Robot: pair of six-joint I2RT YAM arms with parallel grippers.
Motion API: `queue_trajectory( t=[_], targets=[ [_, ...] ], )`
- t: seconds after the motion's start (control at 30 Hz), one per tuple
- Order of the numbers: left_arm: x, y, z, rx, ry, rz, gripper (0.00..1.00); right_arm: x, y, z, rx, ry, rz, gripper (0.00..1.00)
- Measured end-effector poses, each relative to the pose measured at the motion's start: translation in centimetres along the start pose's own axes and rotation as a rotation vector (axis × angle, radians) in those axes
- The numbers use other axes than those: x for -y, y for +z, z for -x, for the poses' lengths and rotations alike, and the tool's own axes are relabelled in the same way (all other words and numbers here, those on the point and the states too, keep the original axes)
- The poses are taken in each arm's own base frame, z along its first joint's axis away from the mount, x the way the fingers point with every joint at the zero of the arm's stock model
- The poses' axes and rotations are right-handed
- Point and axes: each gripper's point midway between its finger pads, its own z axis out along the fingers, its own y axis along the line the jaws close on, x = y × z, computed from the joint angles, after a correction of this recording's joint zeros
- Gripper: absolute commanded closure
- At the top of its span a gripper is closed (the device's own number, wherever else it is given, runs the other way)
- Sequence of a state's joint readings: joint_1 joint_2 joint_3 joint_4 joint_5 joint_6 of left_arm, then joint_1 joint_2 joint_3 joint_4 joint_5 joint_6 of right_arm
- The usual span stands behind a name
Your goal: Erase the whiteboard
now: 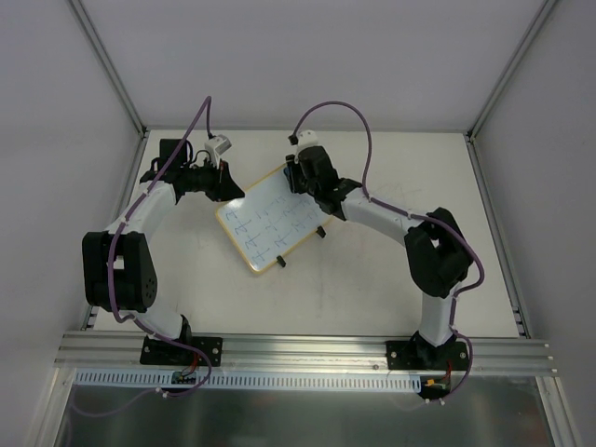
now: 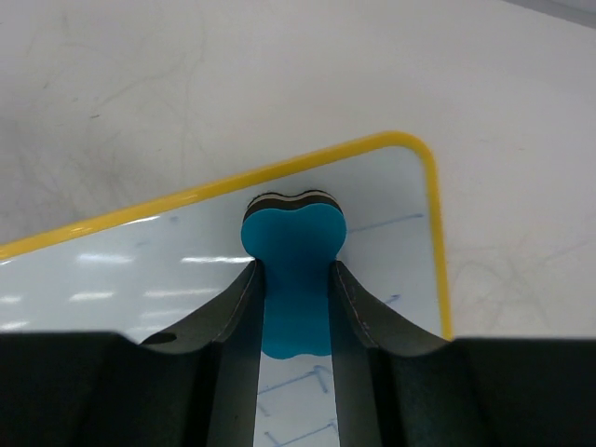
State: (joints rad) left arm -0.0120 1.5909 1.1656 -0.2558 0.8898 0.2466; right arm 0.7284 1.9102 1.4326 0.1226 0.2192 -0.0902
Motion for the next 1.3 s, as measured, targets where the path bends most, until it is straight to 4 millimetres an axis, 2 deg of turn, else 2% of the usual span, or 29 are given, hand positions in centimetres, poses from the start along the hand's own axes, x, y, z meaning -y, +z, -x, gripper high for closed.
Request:
queue_trajectory(
  t=[0.2,0.33,0.6,0.8,0.9,1.03,1.3],
  targets=[
    [0.0,-0.1,-0.2,-0.005,0.0,0.0,1.0,-7.1,-1.5,-0.9,-0.003,-0.075,0.143,1.0],
    [-0.1,-0.1,-0.3,-0.008,0.004,0.004,1.0,-10.4,-2.3,-2.1,-0.02,-0.114,0.214,1.0],
    [-0.1,-0.1,-0.4,-0.002,0.023,0.006,1.0,-10.4,-2.4,-2.4,-0.018,-0.124,0.219,1.0],
    [-0.1,-0.2,-0.4,-0.001,0.025,0.008,1.0,-9.3,-3.0,-4.2,-0.036,-0.131,0.214,0.99],
    [-0.1,-0.2,-0.4,-0.002,0.025,0.01,1.0,-9.4,-3.4,-5.1,-0.046,-0.138,0.22,1.0],
    [-0.2,-0.2,-0.4,-0.002,0.023,0.012,1.0,-10.5,-3.9,-5.7,-0.051,-0.155,0.234,0.99],
    [-0.2,-0.3,-0.4,-0.001,0.017,0.014,1.0,-15.3,-5.4,-7.3,-0.072,-0.218,0.324,1.0]
  ],
)
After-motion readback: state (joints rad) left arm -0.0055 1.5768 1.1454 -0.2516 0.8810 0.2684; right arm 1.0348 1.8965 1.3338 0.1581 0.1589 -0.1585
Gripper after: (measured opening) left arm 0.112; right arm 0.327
